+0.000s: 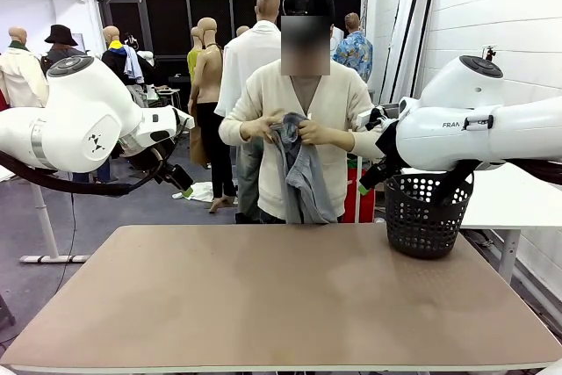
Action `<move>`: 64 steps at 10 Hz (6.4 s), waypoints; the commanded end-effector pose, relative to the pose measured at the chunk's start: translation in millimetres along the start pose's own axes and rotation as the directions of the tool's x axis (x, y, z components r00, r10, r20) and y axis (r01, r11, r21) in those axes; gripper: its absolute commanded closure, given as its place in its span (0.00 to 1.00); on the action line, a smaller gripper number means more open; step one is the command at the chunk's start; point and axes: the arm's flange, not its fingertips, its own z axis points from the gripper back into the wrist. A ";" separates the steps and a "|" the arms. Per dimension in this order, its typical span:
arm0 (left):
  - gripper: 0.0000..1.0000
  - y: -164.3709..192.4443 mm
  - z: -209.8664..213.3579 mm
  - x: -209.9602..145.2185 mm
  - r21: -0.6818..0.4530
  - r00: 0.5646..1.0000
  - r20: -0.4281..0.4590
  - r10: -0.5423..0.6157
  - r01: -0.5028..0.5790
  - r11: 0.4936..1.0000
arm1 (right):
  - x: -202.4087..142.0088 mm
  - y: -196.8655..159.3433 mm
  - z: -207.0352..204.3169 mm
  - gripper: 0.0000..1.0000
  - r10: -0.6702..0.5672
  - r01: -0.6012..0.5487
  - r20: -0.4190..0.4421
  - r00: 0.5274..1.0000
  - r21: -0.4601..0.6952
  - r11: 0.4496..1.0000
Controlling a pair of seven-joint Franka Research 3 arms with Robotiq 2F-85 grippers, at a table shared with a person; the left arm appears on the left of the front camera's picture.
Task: Fold the training pants.
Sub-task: Grab both ends of the Training pants handed by a person.
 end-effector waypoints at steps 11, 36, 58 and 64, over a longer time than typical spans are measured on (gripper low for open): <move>0.00 0.9 -0.3 -0.9 -0.007 1.000 -0.003 -0.004 0.004 1.000 | -0.2 -0.1 -0.2 0.00 -0.001 0.001 0.000 1.000 0.000 1.000; 0.00 0.9 -0.3 -0.9 -0.007 1.000 -0.003 -0.004 0.004 1.000 | -0.2 -0.1 -0.2 0.00 -0.001 0.001 0.000 1.000 0.000 1.000; 0.00 0.9 -0.3 -0.9 -0.007 1.000 -0.003 -0.004 0.004 1.000 | -0.2 -0.1 -0.2 0.00 -0.001 0.001 0.000 1.000 0.000 1.000; 0.00 0.9 -0.3 -0.9 -0.007 1.000 -0.003 -0.004 0.004 1.000 | -0.2 -0.1 -0.2 0.00 -0.001 0.001 0.000 1.000 0.000 1.000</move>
